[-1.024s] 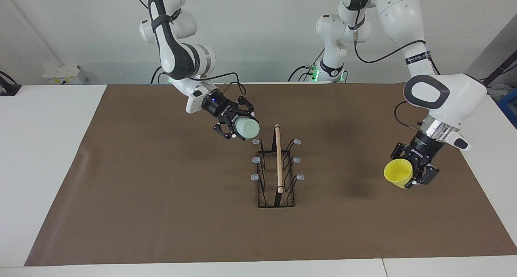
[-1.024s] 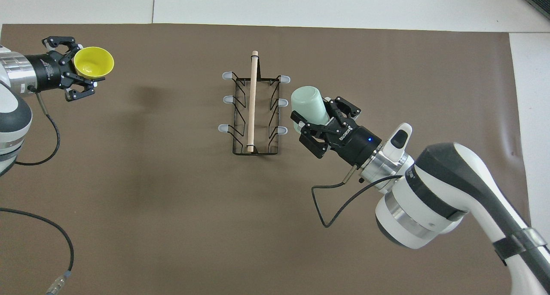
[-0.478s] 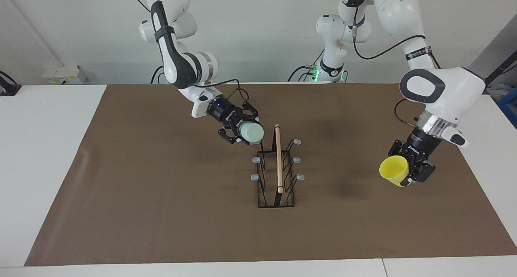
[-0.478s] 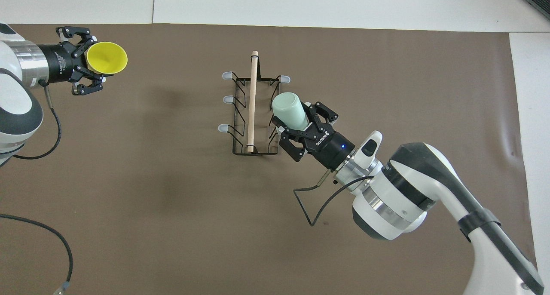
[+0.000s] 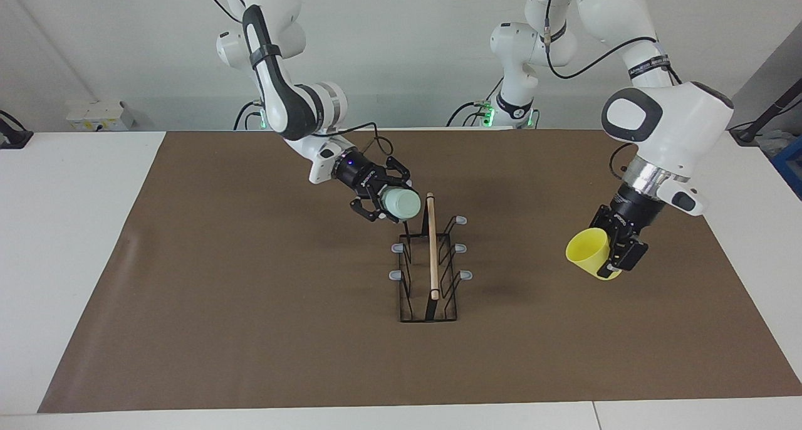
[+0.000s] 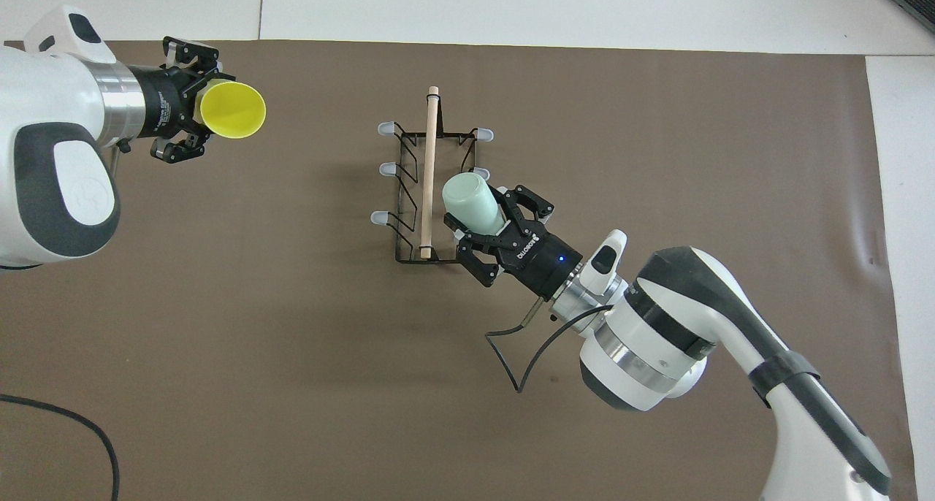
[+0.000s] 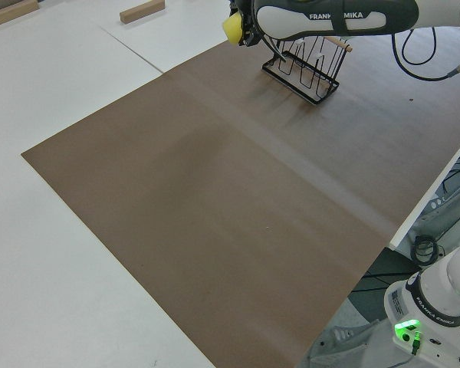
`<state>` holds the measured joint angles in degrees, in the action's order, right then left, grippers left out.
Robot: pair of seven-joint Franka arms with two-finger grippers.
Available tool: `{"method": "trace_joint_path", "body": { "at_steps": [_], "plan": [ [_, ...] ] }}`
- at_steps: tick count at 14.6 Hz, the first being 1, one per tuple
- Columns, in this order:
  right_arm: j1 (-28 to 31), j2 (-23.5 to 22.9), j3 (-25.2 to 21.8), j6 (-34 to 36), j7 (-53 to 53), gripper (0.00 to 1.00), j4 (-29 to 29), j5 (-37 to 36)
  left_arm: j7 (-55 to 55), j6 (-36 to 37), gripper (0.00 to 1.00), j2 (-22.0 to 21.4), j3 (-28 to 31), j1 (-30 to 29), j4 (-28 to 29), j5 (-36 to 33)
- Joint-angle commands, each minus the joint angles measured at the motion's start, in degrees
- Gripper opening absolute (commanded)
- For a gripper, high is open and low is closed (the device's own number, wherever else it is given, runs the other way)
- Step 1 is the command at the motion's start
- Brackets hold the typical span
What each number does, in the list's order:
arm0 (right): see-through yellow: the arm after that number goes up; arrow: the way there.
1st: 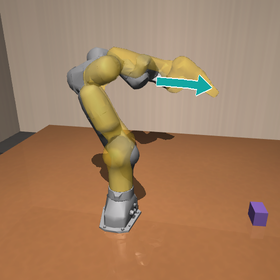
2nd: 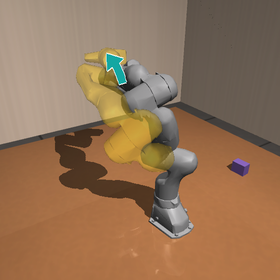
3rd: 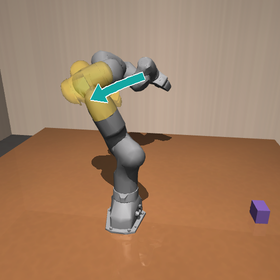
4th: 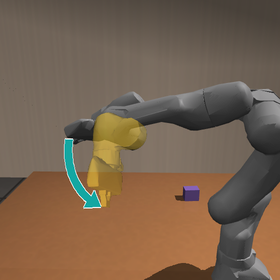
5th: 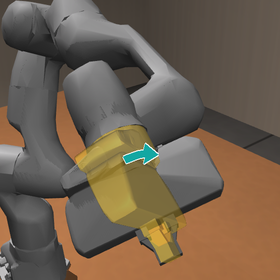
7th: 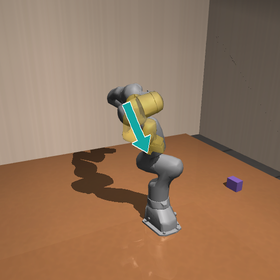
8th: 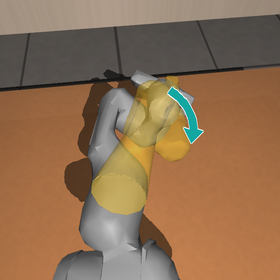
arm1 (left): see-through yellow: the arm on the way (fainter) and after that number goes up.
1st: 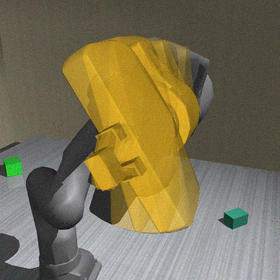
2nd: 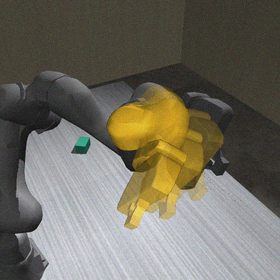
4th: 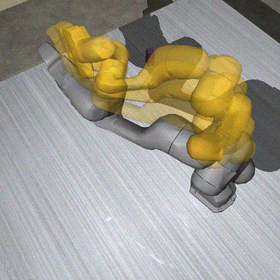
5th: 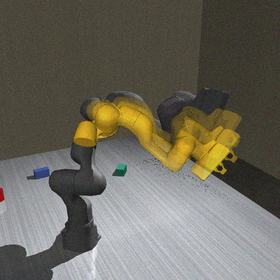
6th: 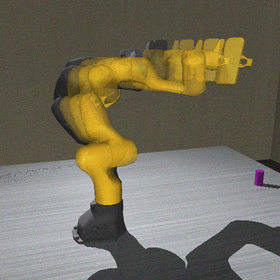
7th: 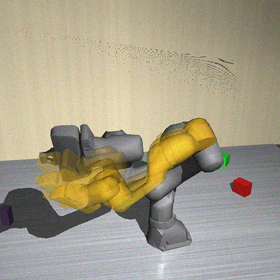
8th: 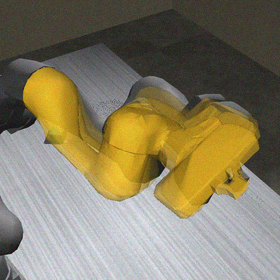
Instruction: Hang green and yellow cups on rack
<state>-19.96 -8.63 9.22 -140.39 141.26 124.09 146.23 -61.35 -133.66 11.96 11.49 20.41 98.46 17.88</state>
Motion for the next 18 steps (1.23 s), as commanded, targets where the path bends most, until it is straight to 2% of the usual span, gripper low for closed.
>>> {"method": "trace_joint_path", "body": {
  "at_steps": [1,5,8,9,10,15,18],
  "plan": [
    [-0.1,-4.1,0.1,2.4,7.5,0.00,-1.7,6.4,-1.2,2.5,0.00,-3.0,-4.7,-1.2,1.4,-8.3],
    [-0.1,-5.1,0.1,3.6,10.9,0.00,-1.5,7.8,-7.0,2.9,0.00,-4.5,-12.5,-2.1,3.3,-22.9],
    [0.3,-6.8,0.1,3.2,13.6,0.00,-1.1,7.8,-14.0,2.9,0.00,-5.7,-19.3,-5.1,5.5,-35.5],
    [0.4,-6.8,0.1,3.1,13.5,0.41,-1.1,7.8,-16.2,3.0,0.00,-6.5,-22.3,-6.5,6.8,-39.1],
    [0.4,-6.8,0.1,3.3,13.7,0.99,-1.1,7.8,-17.5,2.9,0.00,-7.2,-24.7,-7.7,8.3,-42.4],
    [0.6,-5.4,0.1,2.1,13.6,1.00,-1.2,7.8,-31.5,0.3,0.00,-10.6,-29.6,-8.6,15.4,-58.7],
    [0.8,-1.4,0.1,-6.3,13.2,1.00,-1.3,6.1,-38.1,-5.6,0.00,-12.1,-30.3,-8.6,19.7,-70.4]
  ]
}}
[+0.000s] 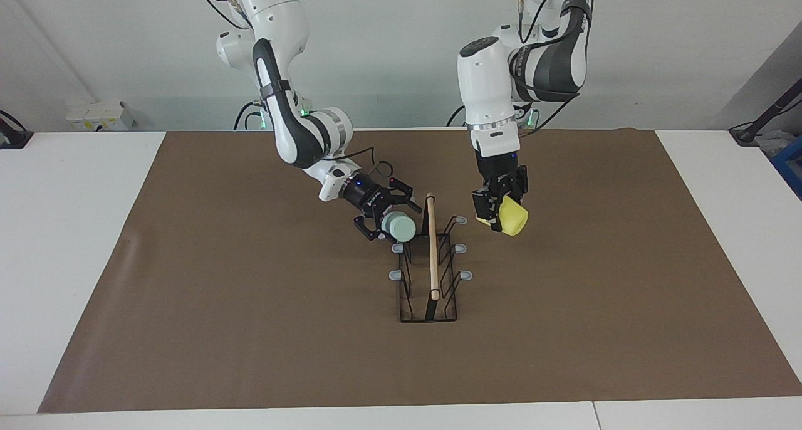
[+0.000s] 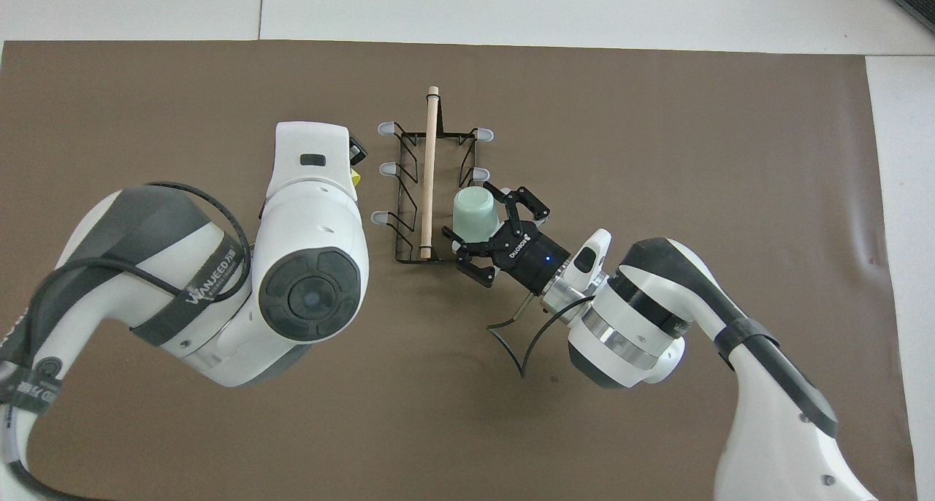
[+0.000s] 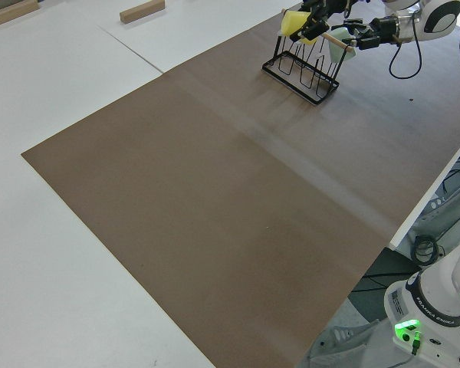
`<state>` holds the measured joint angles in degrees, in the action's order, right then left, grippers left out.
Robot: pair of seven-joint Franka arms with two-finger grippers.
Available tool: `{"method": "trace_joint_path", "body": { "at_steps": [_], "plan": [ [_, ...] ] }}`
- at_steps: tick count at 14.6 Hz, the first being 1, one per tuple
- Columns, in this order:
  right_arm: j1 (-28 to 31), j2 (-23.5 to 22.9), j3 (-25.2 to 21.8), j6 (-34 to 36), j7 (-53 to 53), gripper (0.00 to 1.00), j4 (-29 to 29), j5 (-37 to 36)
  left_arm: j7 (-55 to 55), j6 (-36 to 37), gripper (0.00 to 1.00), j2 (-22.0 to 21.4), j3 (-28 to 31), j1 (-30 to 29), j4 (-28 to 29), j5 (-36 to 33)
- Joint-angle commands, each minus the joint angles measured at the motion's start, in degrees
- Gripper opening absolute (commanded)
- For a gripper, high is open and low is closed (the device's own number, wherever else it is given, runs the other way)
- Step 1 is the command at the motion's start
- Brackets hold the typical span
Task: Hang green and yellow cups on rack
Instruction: 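Bring the yellow cup to the rack while the right gripper withdraws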
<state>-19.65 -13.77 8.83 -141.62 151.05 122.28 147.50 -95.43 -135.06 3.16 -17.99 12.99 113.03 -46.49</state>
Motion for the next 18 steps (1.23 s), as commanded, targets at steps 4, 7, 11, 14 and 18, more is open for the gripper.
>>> {"method": "trace_joint_path", "body": {
  "at_steps": [4,7,11,14,18],
  "plan": [
    [0.7,7.9,0.5,-11.3,3.1,1.00,0.2,2.8,-16.2,-1.9,0.00,-3.9,-3.8,-1.2,7.6,-19.7],
    [1.1,11.7,0.4,-21.7,2.0,1.00,-0.2,-6.1,-21.6,-1.2,0.00,-5.0,-6.1,-1.2,10.2,-25.6],
    [7.0,12.4,0.3,-22.5,2.0,1.00,-0.7,-25.8,-32.3,2.6,0.00,-4.2,-8.2,-1.1,12.2,-35.6],
    [10.4,11.8,0.1,-22.8,1.8,1.00,-1.0,-38.5,-34.0,7.9,0.00,-2.7,-9.0,-1.0,12.4,-38.3],
    [15.3,11.2,0.0,-23.0,-0.4,1.00,0.0,-52.4,-37.9,13.2,0.00,1.7,-12.2,-1.1,11.1,-42.5]
  ]
}}
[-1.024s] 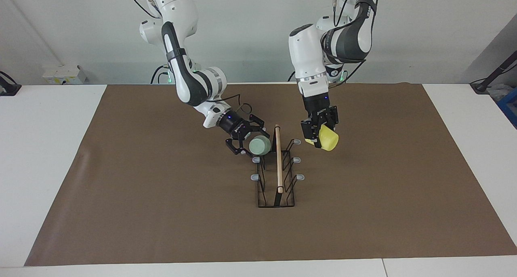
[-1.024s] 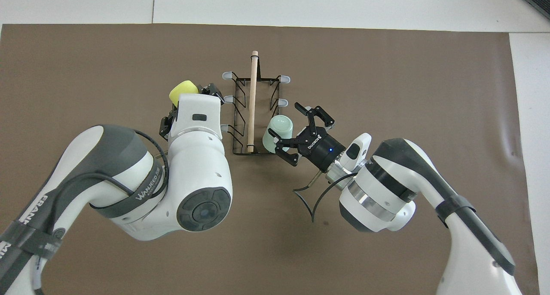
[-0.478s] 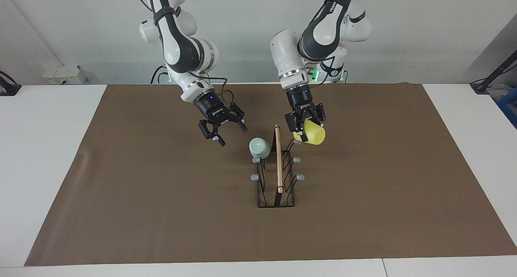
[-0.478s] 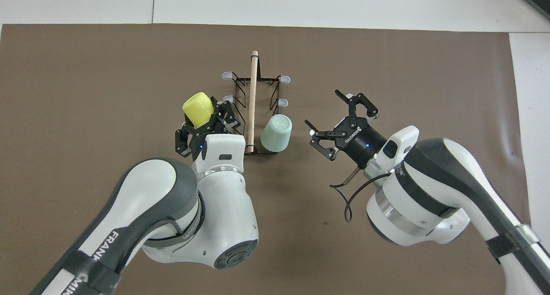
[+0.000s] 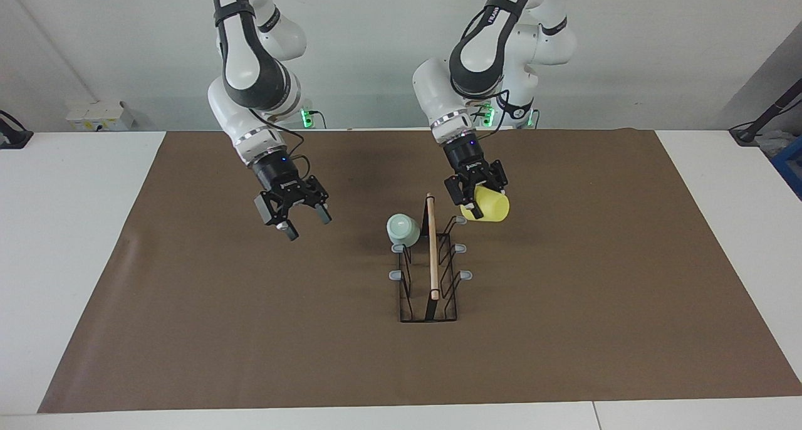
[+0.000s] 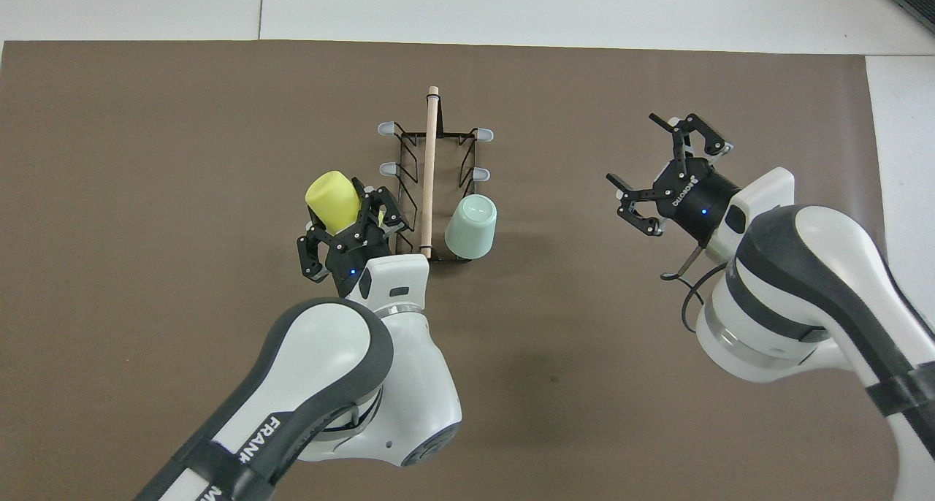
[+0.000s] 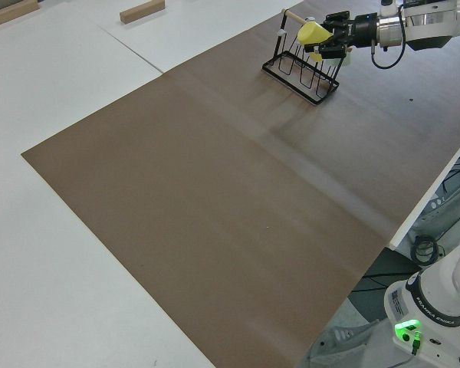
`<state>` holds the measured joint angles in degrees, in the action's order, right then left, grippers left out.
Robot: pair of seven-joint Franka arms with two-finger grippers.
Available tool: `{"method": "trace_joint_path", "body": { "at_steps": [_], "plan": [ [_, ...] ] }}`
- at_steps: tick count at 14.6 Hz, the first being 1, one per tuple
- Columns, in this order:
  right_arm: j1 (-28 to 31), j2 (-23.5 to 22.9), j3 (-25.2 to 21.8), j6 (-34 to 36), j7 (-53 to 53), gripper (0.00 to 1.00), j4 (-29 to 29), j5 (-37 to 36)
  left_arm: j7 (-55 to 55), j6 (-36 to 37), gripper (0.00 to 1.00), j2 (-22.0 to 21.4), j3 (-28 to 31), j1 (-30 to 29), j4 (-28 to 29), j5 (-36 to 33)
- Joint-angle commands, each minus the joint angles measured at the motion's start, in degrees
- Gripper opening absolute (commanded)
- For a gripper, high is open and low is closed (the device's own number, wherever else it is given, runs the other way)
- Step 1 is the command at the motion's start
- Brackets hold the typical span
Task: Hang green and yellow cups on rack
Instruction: 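Bring the yellow cup to the rack while the right gripper withdraws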
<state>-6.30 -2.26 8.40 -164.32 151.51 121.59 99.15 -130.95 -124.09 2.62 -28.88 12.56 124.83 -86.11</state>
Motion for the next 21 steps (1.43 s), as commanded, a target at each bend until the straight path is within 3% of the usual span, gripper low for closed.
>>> {"method": "trace_joint_path", "body": {
  "at_steps": [1,6,9,10,11,12,16,21],
  "plan": [
    [3.1,-0.4,0.4,-0.3,-0.9,1.00,0.9,-6.1,-2.7,3.5,0.00,3.5,-1.7,-0.6,-1.3,-3.6],
    [9.0,-1.0,0.3,3.5,-4.3,1.00,0.8,-22.6,-3.9,9.2,0.00,9.9,-3.6,0.2,-5.0,-5.6],
    [15.7,-1.5,-0.2,14.4,-17.8,1.00,-1.6,-47.4,-5.0,8.7,0.00,10.4,-4.4,0.2,-5.7,-4.9],
    [18.1,-1.7,-0.1,20.1,-25.7,1.00,-3.4,-57.0,-5.0,9.0,0.20,10.6,-4.7,0.2,-6.4,-4.4],
    [19.4,-1.9,0.0,24.0,-32.5,1.00,-5.3,-64.1,-4.9,8.8,0.86,10.7,-4.8,0.2,-6.9,-4.1],
    [19.6,-1.9,0.0,26.6,-38.2,1.00,-7.0,-69.4,-4.9,9.0,1.00,10.7,-4.9,0.3,-6.8,-4.0],
    [18.8,-0.9,-0.1,34.2,-60.2,1.00,-10.8,-88.5,-4.2,8.1,1.00,10.0,-5.0,0.1,-7.5,-2.6],
    [14.8,0.9,0.3,39.2,-84.6,1.00,-11.0,-99.5,0.5,4.7,1.00,9.3,-5.0,-0.9,-8.6,0.8]
  ]
}}
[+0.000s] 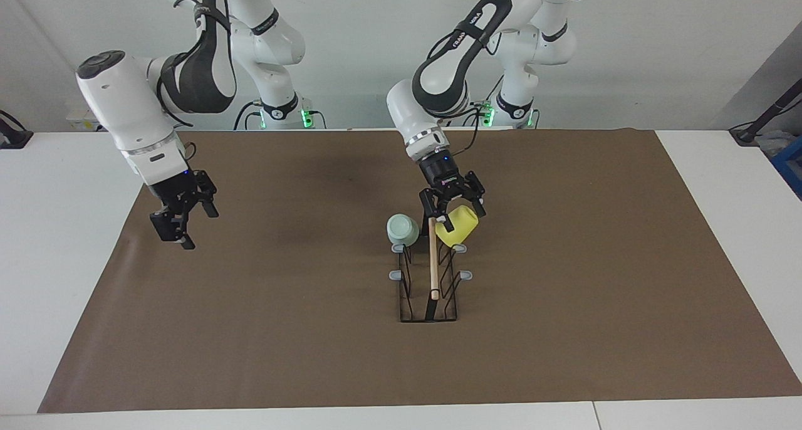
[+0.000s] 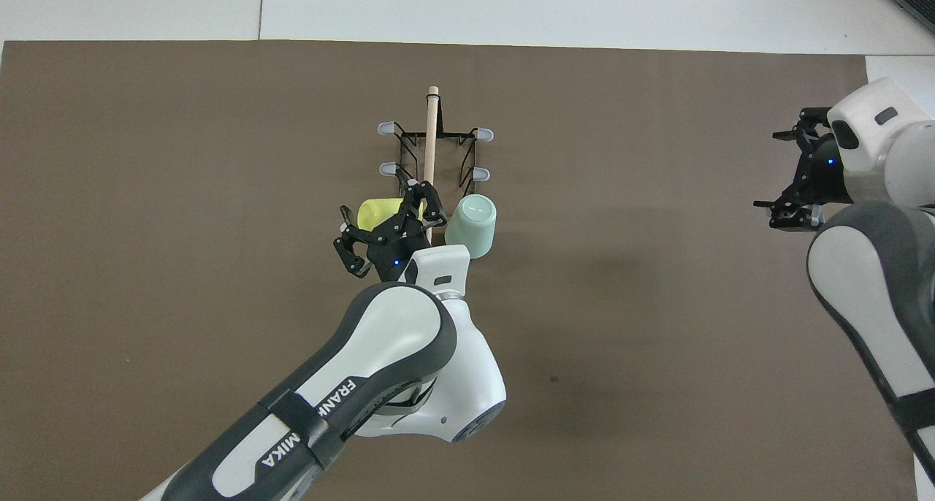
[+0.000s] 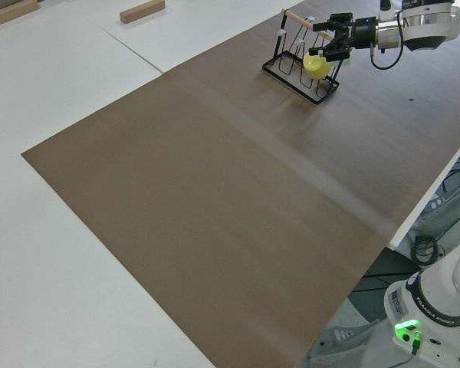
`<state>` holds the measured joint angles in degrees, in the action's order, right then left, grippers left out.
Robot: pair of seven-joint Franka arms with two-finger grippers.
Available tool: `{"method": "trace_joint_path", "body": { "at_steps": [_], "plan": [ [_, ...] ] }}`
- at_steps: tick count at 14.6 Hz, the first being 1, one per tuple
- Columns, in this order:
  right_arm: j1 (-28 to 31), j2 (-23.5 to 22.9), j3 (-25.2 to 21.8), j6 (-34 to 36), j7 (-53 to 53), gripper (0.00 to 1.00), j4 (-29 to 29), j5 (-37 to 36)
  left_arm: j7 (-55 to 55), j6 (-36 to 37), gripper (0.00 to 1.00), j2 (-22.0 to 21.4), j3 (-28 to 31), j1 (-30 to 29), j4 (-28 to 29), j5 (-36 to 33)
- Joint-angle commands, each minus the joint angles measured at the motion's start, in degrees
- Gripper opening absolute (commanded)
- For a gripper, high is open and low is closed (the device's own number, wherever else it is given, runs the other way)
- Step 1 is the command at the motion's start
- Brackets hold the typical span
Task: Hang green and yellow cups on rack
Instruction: 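Hang the yellow cup on a rack peg and open the left gripper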
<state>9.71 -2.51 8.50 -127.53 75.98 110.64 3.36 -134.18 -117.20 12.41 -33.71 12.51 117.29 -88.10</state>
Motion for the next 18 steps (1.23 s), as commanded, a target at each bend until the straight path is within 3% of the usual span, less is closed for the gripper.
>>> {"method": "trace_joint_path", "body": {
  "at_steps": [1,6,10,15,18],
  "plan": [
    [-2.4,1.5,0.2,3.2,-15.9,1.00,-0.1,-6.2,5.9,-4.0,1.00,-0.5,-0.1,-1.2,-1.7,4.8],
    [-7.9,2.6,0.3,12.5,-52.5,1.00,-0.6,-11.0,16.5,-7.6,1.00,-0.8,0.0,-2.9,-3.6,13.8],
    [-9.2,3.0,0.5,21.8,-71.8,1.00,-6.4,-11.6,22.2,-9.8,1.00,-1.1,0.5,-4.2,-5.2,19.5],
    [-8.3,4.5,-0.1,32.1,-88.1,1.00,-12.3,-8.3,36.2,-14.1,1.00,-3.4,3.3,-5.3,-5.7,29.7],
    [-6.6,4.6,-0.6,38.7,-89.3,1.00,-16.8,-7.2,46.6,-16.8,1.00,-5.1,7.1,-4.6,-5.7,36.3]
  ]
}}
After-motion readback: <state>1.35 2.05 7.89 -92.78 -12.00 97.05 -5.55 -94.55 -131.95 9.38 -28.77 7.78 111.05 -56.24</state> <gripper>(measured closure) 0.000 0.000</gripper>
